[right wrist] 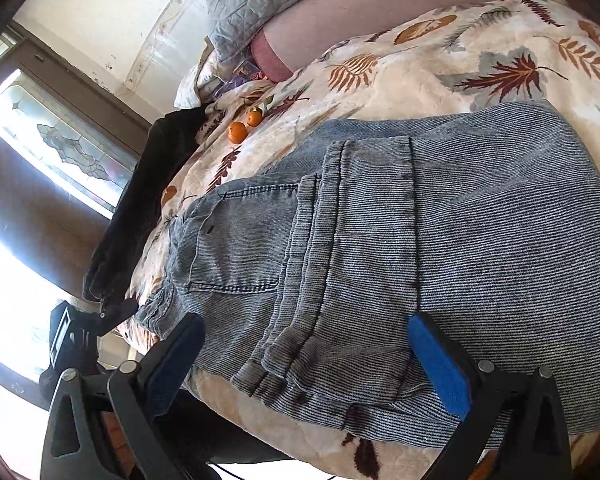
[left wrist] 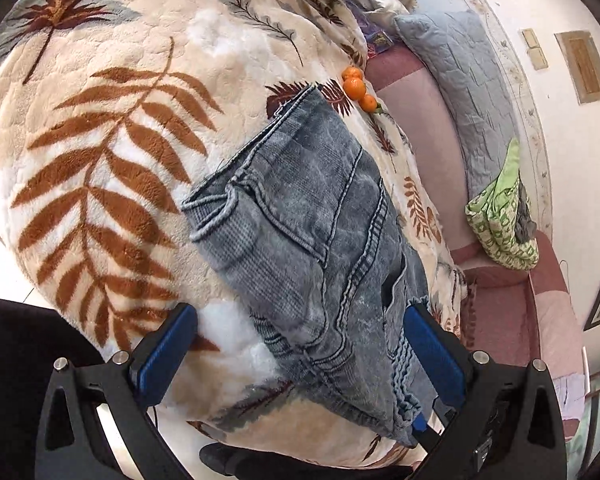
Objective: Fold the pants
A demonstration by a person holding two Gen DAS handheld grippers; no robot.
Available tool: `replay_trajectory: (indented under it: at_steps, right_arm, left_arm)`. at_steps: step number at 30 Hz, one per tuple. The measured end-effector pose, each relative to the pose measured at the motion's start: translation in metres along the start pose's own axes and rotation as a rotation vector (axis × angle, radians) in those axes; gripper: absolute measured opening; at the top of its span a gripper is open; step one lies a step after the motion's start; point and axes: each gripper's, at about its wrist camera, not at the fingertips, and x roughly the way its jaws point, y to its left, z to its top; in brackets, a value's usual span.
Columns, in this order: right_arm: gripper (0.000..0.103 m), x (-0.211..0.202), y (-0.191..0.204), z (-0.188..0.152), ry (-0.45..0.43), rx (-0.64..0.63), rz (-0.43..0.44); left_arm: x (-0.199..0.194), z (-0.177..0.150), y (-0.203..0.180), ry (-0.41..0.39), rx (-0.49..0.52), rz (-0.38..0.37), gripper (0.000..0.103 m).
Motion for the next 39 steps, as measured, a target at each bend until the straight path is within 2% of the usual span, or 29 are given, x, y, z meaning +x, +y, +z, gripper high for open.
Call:
replay_trajectory:
  at_steps: [5, 8, 11, 12, 13, 16, 21, 23, 26, 28, 29, 31, 33, 34, 36, 39]
  right_arm:
    - [0.103, -0.001, 0.000, -0.002, -0.004, -0.018, -0.004]
    - [0.103, -0.001, 0.001, -0.004, -0.009, -0.029, -0.014]
    - [0.103, 0.000, 0.003, -0.004, -0.017, -0.041, -0.024]
    - [0.103, 0.000, 0.003, -0.004, -0.020, -0.044, -0.028]
    - [0.103, 0.000, 0.004, -0.004, -0.021, -0.046, -0.031]
    - [0.103, -0.005, 0.010, 0.000, -0.013, -0.039, -0.049]
    - [0.102, -0.028, 0.051, 0.040, -0.085, -0.037, 0.116]
    - [0.102, -0.008, 0.069, 0.065, -0.001, -0.022, 0.164]
    - [0.103, 0.049, 0.074, 0.089, 0.144, 0.034, 0.197]
    - [0.102, 0.103, 0.054, 0.089, 0.286, 0.116, 0.104]
    - [0.102, 0.121, 0.039, 0.085, 0.320, 0.182, 0.097]
    - [0.100, 0.109, 0.045, 0.090, 0.268, 0.186, 0.116]
    - [0.089, 0.080, 0.057, 0.090, 0.210, 0.156, 0.240]
    - [0.089, 0.063, 0.059, 0.088, 0.175, 0.135, 0.243]
    - [0.089, 0.032, 0.054, 0.080, 0.110, 0.089, 0.190]
    - [0.089, -0.007, 0.026, 0.062, 0.009, 0.051, 0.116]
  left_arm:
    - [0.008, 0.015, -0.008, -0.007, -0.005, -0.054, 0.101]
    - [0.018, 0.020, -0.009, -0.003, 0.005, -0.060, 0.092]
    - [0.018, 0.020, -0.008, -0.011, 0.058, -0.022, 0.063]
    - [0.019, 0.021, -0.006, -0.011, 0.062, 0.000, 0.044]
    - [0.019, 0.022, -0.001, -0.009, 0.056, 0.008, 0.034]
    - [0.018, 0.026, 0.007, -0.001, 0.028, -0.022, 0.030]
    - [0.017, 0.022, -0.007, -0.037, 0.128, 0.034, 0.027]
    - [0.015, 0.022, -0.009, -0.041, 0.135, 0.031, 0.027]
    - [0.015, 0.024, -0.005, -0.037, 0.121, 0.023, 0.027]
    - [0.015, 0.024, -0.004, -0.034, 0.120, 0.017, 0.026]
    - [0.015, 0.024, -0.004, -0.035, 0.126, 0.019, 0.026]
    - [0.011, 0.021, -0.005, -0.048, 0.158, 0.033, 0.026]
    - [0.008, 0.017, -0.014, -0.079, 0.220, 0.063, 0.026]
    - [0.007, 0.014, -0.022, -0.101, 0.266, 0.086, 0.026]
    - [-0.001, 0.004, -0.041, -0.158, 0.373, 0.122, 0.024]
    - [-0.010, -0.011, -0.073, -0.218, 0.508, 0.158, 0.019]
